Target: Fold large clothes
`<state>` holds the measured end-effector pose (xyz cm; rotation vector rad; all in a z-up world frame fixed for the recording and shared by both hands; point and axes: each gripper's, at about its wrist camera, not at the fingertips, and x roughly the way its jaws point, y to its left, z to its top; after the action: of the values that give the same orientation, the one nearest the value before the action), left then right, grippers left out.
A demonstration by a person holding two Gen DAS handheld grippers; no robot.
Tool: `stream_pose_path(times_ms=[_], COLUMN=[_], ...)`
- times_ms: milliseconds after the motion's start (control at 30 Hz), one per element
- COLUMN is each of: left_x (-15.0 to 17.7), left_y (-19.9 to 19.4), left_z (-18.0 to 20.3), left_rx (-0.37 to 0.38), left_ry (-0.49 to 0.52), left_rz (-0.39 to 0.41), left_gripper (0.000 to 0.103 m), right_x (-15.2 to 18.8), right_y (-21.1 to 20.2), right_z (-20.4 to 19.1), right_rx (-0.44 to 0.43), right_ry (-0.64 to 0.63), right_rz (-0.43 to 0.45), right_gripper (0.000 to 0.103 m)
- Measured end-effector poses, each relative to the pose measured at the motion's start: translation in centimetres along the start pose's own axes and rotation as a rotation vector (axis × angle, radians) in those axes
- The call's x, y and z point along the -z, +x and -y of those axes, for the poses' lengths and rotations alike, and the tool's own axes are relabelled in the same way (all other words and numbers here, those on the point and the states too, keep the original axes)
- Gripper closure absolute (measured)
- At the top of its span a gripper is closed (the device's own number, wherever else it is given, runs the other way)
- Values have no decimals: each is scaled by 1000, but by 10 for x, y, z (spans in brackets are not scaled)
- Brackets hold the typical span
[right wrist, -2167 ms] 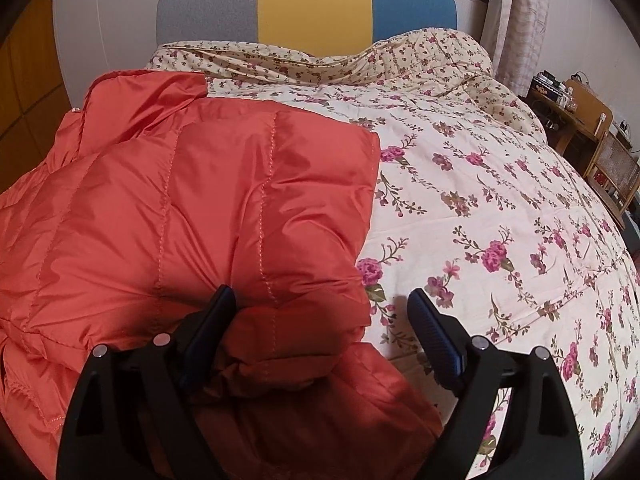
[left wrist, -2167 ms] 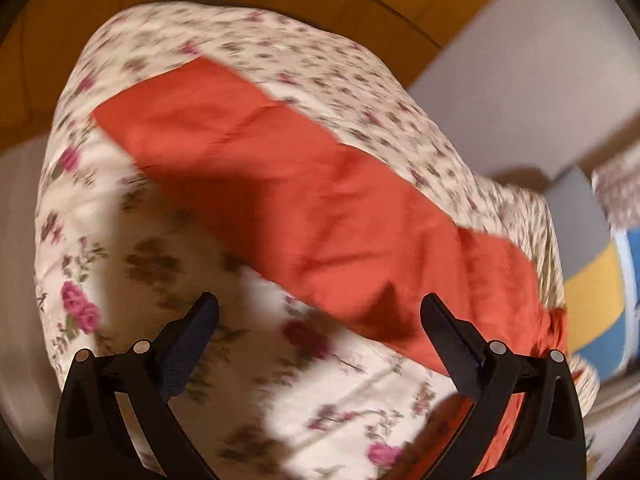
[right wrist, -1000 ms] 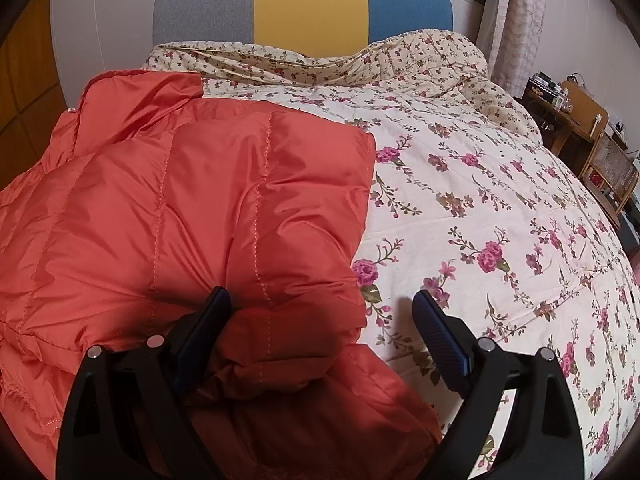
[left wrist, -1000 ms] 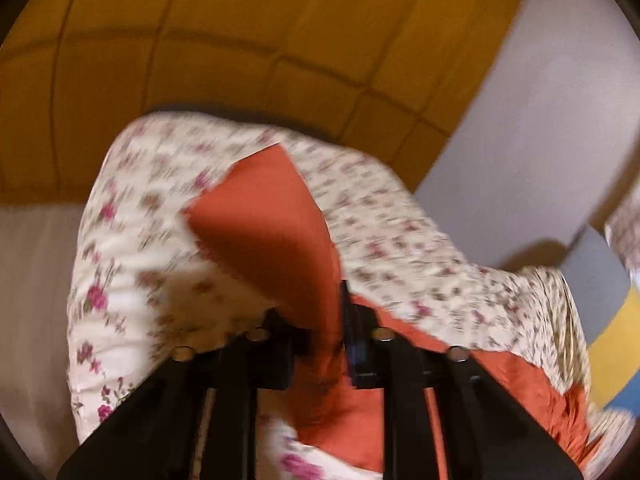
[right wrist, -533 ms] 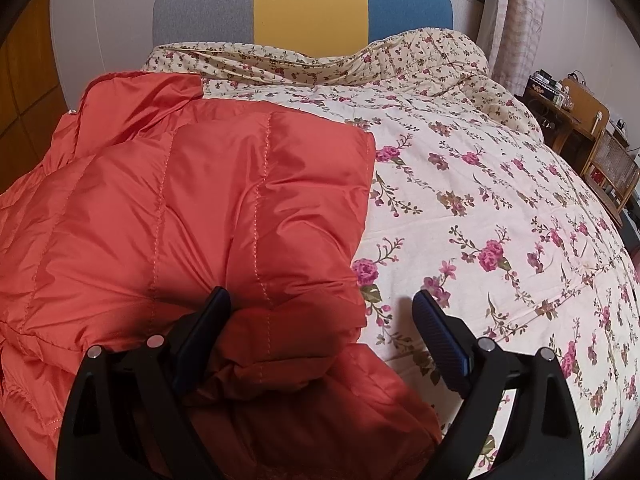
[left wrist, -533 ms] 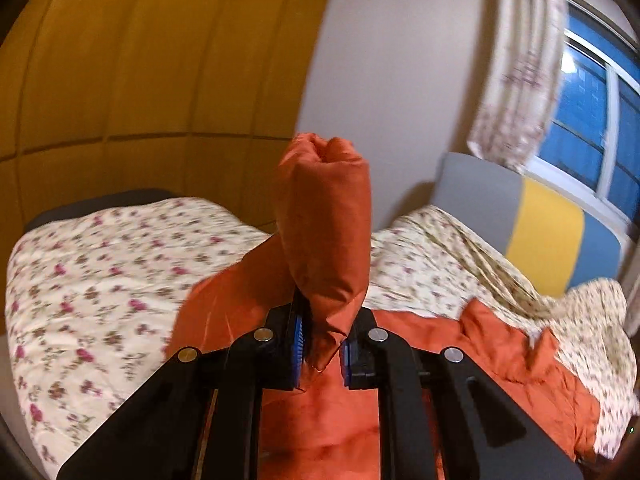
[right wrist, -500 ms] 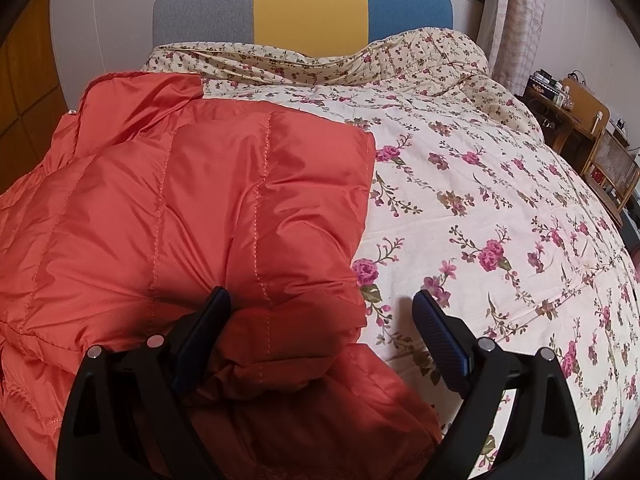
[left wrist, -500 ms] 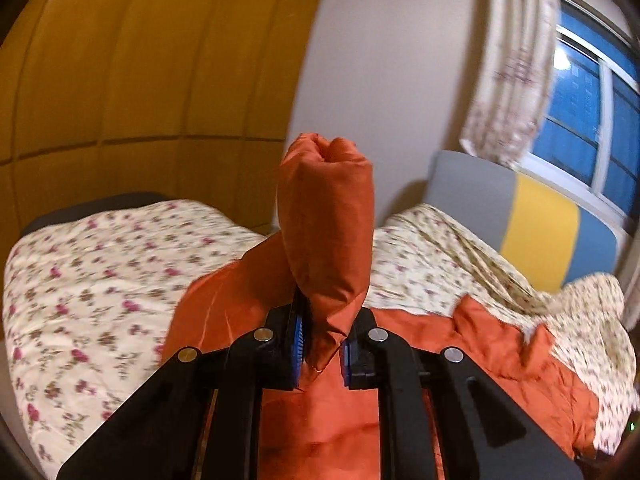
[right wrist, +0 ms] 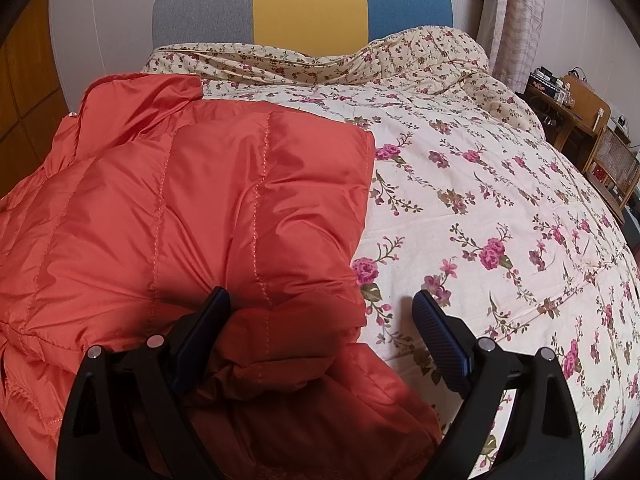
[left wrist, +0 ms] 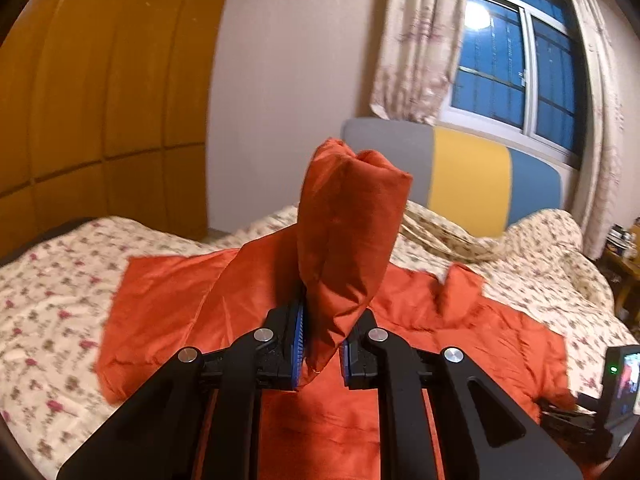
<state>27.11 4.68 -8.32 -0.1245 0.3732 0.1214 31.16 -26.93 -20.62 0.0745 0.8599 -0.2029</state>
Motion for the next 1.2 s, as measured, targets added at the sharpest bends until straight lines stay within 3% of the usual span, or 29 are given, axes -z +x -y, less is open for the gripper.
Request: stream_pose_path(times_ms=[267, 500, 833, 967, 1067, 1100, 1133, 1200], left_x=[11, 37, 83, 92, 93, 92, 89, 79], left_y=[5, 27, 51, 66, 69, 67, 62, 45], left_z=[54, 107, 142, 146, 150, 148, 146, 133], left_rx=[95, 130, 194, 174, 160, 160, 166, 222], left_ry=[98, 304, 522, 568, 592, 593, 584, 529], left_rz=[-21, -77, -160, -228, -238, -234, -223, -172], left_gripper=[89, 89, 89, 88, 75, 61, 40, 15], right_x=[0, 0, 0, 0, 0, 0, 0, 1], right_y=[2, 2, 2, 2, 3, 3, 3, 3], right_z=[3, 4, 3, 4, 4, 4, 5, 4], right_rx=[-7, -10, -13, -13, -12, -12, -12, -12], right_ry=[6, 8, 11, 11, 12, 11, 11, 12], right_rz=[-3, -3, -4, -4, -5, -5, -5, -5], right_gripper=[11, 11, 10, 10, 10, 10, 10, 9])
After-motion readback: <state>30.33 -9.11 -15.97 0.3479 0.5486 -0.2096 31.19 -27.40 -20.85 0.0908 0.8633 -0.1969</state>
